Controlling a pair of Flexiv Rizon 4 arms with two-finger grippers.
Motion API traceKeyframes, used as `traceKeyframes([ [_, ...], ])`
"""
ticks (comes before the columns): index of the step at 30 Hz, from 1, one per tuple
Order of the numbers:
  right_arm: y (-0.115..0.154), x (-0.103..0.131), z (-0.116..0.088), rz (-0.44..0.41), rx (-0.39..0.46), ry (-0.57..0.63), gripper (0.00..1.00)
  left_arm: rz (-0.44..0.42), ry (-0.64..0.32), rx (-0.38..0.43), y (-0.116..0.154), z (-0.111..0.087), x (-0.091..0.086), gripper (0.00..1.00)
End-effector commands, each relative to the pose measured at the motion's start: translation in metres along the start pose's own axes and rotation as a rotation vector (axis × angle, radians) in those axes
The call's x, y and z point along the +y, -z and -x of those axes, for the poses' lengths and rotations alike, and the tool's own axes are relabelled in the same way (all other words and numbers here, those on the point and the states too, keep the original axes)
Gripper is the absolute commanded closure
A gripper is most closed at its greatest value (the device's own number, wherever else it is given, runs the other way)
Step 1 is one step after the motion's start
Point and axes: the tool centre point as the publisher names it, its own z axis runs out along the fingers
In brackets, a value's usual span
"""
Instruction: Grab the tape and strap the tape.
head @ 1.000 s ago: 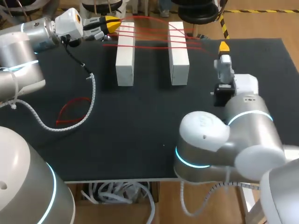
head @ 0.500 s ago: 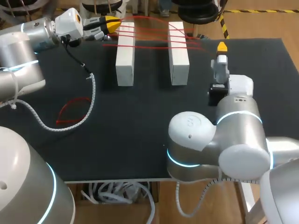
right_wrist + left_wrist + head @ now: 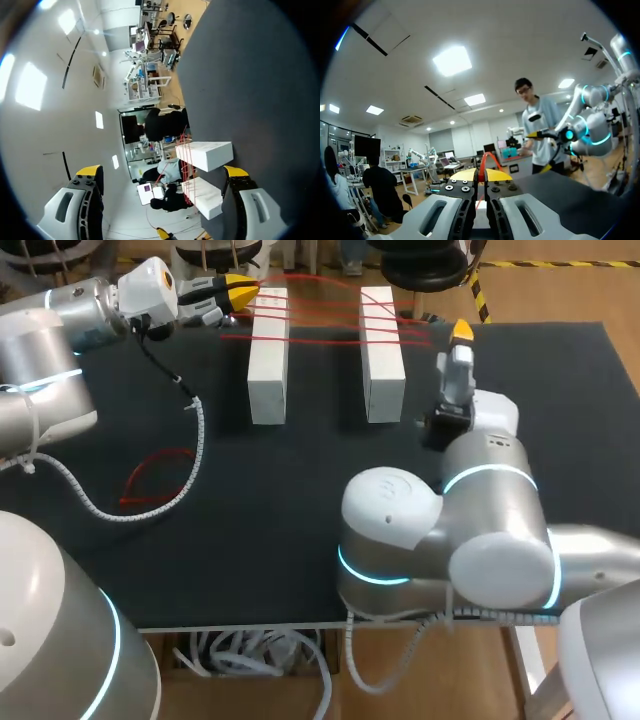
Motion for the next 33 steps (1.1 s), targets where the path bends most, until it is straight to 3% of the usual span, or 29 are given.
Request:
traceKeyframes([
  [1,-0.019,-0.026,0.005,0.058,0.062,-0.046,0.00,-0.004,-0.003,0.001,0.000,0.000,0.002,1.00],
  [13,-0.060,-0.063,0.011,0.126,0.063,-0.067,0.00,-0.004,-0.003,0.001,0.000,0.000,0.002,1.00],
  [18,-0.074,-0.066,0.005,0.135,0.067,-0.080,0.00,-0.004,-0.003,0.001,0.000,0.000,0.002,1.00],
  [22,-0.088,-0.066,0.001,0.157,0.068,-0.084,0.09,-0.004,-0.003,0.001,0.000,0.000,0.002,1.00],
  [29,-0.109,-0.063,-0.004,0.192,0.080,-0.083,0.06,-0.004,-0.003,0.001,0.000,0.000,0.002,1.00],
  [33,-0.119,-0.060,-0.007,0.206,0.090,-0.081,0.10,-0.004,-0.003,0.001,0.000,0.000,0.002,1.00],
])
